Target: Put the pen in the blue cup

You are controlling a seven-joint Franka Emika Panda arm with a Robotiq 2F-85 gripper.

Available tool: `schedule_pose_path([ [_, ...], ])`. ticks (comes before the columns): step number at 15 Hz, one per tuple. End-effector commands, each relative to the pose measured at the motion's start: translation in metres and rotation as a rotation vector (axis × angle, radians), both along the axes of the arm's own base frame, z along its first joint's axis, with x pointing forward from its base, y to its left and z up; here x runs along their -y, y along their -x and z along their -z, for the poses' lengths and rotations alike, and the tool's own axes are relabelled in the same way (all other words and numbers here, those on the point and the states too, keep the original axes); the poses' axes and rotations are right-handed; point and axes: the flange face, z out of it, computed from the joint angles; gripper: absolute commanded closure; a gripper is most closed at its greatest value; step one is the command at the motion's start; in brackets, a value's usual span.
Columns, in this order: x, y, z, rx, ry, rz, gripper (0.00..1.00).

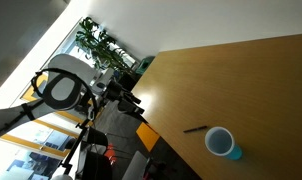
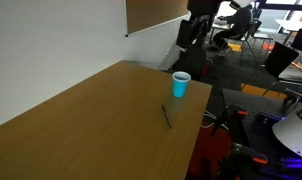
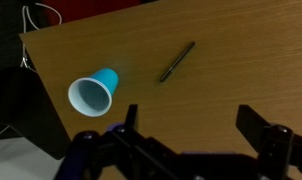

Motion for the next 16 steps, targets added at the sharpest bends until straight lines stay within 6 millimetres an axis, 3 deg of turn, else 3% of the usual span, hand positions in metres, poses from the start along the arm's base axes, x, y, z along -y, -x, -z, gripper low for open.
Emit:
schedule_pose_path([
  [1, 0.000, -0.002, 0.008, 0.005, -0.004, -0.004, 0.00],
  [3, 0.000, -0.002, 0.019, 0.001, -0.008, -0.008, 0.00],
  [8, 0.006, 0.000, 0.024, 0.018, -0.017, 0.017, 0.00],
  [16, 0.015, 0.005, 0.087, 0.091, -0.075, 0.147, 0.00],
])
